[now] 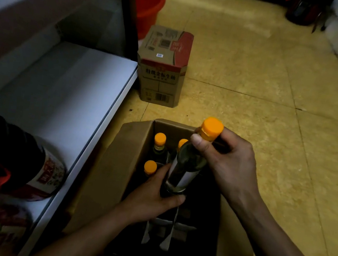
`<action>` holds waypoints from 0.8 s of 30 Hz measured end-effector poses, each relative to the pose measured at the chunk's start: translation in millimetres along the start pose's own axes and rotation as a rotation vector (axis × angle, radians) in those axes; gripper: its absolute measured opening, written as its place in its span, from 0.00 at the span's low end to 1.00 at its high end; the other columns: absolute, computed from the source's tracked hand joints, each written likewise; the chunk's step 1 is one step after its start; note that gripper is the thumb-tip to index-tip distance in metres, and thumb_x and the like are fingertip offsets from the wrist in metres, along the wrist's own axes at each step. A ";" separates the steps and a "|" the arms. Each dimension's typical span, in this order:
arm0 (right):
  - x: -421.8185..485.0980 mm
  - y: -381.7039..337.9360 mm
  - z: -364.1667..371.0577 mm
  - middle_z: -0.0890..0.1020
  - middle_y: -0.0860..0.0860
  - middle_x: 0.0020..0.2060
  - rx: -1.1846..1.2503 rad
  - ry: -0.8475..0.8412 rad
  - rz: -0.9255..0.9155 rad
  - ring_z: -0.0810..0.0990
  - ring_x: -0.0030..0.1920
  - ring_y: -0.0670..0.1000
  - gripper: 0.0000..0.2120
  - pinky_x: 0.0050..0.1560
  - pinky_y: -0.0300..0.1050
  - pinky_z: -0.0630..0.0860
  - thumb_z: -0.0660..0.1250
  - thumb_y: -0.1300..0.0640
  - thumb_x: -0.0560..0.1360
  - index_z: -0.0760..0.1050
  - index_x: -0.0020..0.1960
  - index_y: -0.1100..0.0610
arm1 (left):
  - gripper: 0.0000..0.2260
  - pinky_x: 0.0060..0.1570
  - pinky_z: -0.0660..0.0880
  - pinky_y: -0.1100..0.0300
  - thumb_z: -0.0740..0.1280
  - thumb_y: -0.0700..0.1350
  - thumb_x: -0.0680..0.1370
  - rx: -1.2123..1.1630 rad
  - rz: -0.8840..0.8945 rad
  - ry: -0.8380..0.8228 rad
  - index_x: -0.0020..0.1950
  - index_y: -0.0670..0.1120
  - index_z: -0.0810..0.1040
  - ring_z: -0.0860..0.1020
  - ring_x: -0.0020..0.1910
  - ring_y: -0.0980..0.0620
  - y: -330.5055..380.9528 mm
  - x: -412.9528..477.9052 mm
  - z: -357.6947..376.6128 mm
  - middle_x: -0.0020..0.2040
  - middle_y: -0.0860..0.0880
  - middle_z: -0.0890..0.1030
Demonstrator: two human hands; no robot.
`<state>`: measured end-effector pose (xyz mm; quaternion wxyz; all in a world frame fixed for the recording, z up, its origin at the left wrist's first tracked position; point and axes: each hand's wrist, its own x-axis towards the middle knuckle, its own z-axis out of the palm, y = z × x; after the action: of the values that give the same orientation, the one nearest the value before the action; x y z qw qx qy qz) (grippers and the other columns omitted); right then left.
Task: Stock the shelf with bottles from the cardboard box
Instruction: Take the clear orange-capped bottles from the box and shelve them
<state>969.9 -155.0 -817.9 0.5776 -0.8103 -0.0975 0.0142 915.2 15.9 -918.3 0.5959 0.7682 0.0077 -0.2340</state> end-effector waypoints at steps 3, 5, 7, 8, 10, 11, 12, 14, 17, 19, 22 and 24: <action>-1.2 -9.4 -3.9 0.87 0.48 0.44 0.125 0.006 -0.045 0.86 0.50 0.47 0.08 0.50 0.45 0.82 0.72 0.47 0.74 0.83 0.48 0.52 | 0.28 0.52 0.72 0.78 0.72 0.50 0.79 -0.008 0.020 0.029 0.68 0.74 0.62 0.70 0.61 0.81 8.1 -1.4 1.1 0.61 0.78 0.73; -1.7 -12.8 -6.4 0.88 0.49 0.45 0.222 0.013 -0.053 0.87 0.50 0.46 0.10 0.48 0.39 0.81 0.71 0.48 0.72 0.83 0.49 0.52 | 0.30 0.54 0.74 0.75 0.73 0.51 0.78 -0.035 0.028 0.038 0.72 0.71 0.62 0.72 0.63 0.77 11.9 -1.6 1.5 0.65 0.72 0.75; -1.0 -12.2 -8.9 0.88 0.49 0.47 0.263 0.004 -0.056 0.86 0.52 0.47 0.09 0.52 0.43 0.81 0.70 0.47 0.74 0.83 0.51 0.49 | 0.33 0.56 0.75 0.72 0.75 0.51 0.77 -0.059 0.022 0.032 0.75 0.67 0.62 0.75 0.64 0.72 15.9 -2.3 0.4 0.68 0.67 0.76; -0.2 -11.0 -10.1 0.88 0.49 0.48 0.283 -0.001 -0.057 0.86 0.54 0.49 0.09 0.55 0.48 0.81 0.69 0.47 0.75 0.83 0.51 0.49 | 0.33 0.57 0.76 0.71 0.76 0.50 0.76 -0.066 0.022 0.027 0.76 0.65 0.63 0.76 0.63 0.71 17.4 -3.1 -0.1 0.68 0.65 0.76; 2.6 -6.0 -14.1 0.87 0.51 0.49 0.335 -0.014 -0.057 0.85 0.56 0.52 0.12 0.60 0.58 0.80 0.70 0.44 0.76 0.83 0.53 0.50 | 0.33 0.59 0.78 0.66 0.77 0.49 0.75 -0.083 0.023 0.027 0.75 0.63 0.65 0.77 0.63 0.67 20.6 -4.7 -0.9 0.67 0.63 0.77; 3.7 -4.1 -15.3 0.87 0.52 0.50 0.370 -0.031 -0.054 0.85 0.57 0.54 0.15 0.61 0.60 0.79 0.71 0.42 0.75 0.83 0.54 0.50 | 0.33 0.60 0.78 0.64 0.78 0.48 0.74 -0.099 0.021 0.034 0.74 0.62 0.66 0.78 0.63 0.65 22.1 -5.5 -0.7 0.67 0.61 0.78; 5.6 -4.1 -15.0 0.87 0.53 0.50 0.424 -0.056 -0.046 0.84 0.57 0.54 0.18 0.60 0.59 0.79 0.72 0.39 0.73 0.83 0.54 0.51 | 0.33 0.60 0.79 0.63 0.79 0.47 0.73 -0.112 0.023 0.046 0.72 0.61 0.67 0.79 0.63 0.64 22.9 -6.1 -0.5 0.66 0.61 0.79; 7.6 -4.5 -13.5 0.85 0.53 0.49 0.548 -0.124 -0.032 0.84 0.54 0.53 0.22 0.55 0.54 0.80 0.74 0.38 0.71 0.82 0.55 0.54 | 0.32 0.59 0.79 0.64 0.80 0.45 0.72 -0.136 0.039 0.045 0.70 0.61 0.68 0.79 0.62 0.64 23.9 -8.4 2.2 0.65 0.61 0.79; 9.0 -6.2 -9.1 0.84 0.54 0.50 0.595 -0.179 -0.027 0.83 0.51 0.55 0.22 0.52 0.53 0.80 0.73 0.39 0.73 0.81 0.57 0.55 | 0.35 0.56 0.76 0.71 0.80 0.42 0.73 -0.160 0.065 0.012 0.70 0.65 0.66 0.77 0.63 0.68 26.2 -11.8 7.7 0.64 0.68 0.78; 7.7 -8.6 -5.1 0.85 0.52 0.53 0.525 -0.164 -0.022 0.84 0.56 0.54 0.20 0.55 0.54 0.80 0.69 0.40 0.76 0.81 0.59 0.53 | 0.34 0.54 0.75 0.73 0.80 0.42 0.72 -0.177 0.076 0.041 0.68 0.66 0.67 0.77 0.62 0.69 26.7 -13.9 10.7 0.62 0.69 0.79; 6.0 -18.7 4.6 0.85 0.36 0.53 0.235 -0.182 -0.026 0.82 0.56 0.35 0.16 0.56 0.32 0.76 0.63 0.45 0.79 0.75 0.63 0.50 | 0.33 0.52 0.77 0.71 0.81 0.45 0.71 -0.191 0.088 0.183 0.67 0.64 0.68 0.79 0.60 0.68 26.8 -12.5 17.3 0.61 0.67 0.80; 2.7 -19.7 15.5 0.83 0.32 0.42 0.057 -0.181 0.003 0.79 0.46 0.26 0.13 0.44 0.22 0.72 0.62 0.46 0.80 0.69 0.63 0.47 | 0.33 0.50 0.78 0.70 0.82 0.48 0.69 -0.199 0.101 0.316 0.66 0.64 0.69 0.80 0.57 0.67 26.0 -9.0 19.8 0.59 0.67 0.81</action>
<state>967.7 -133.9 -804.3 0.5893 -0.7891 -0.1477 0.0912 907.8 -7.4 -894.9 0.6713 0.7320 0.0858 -0.0787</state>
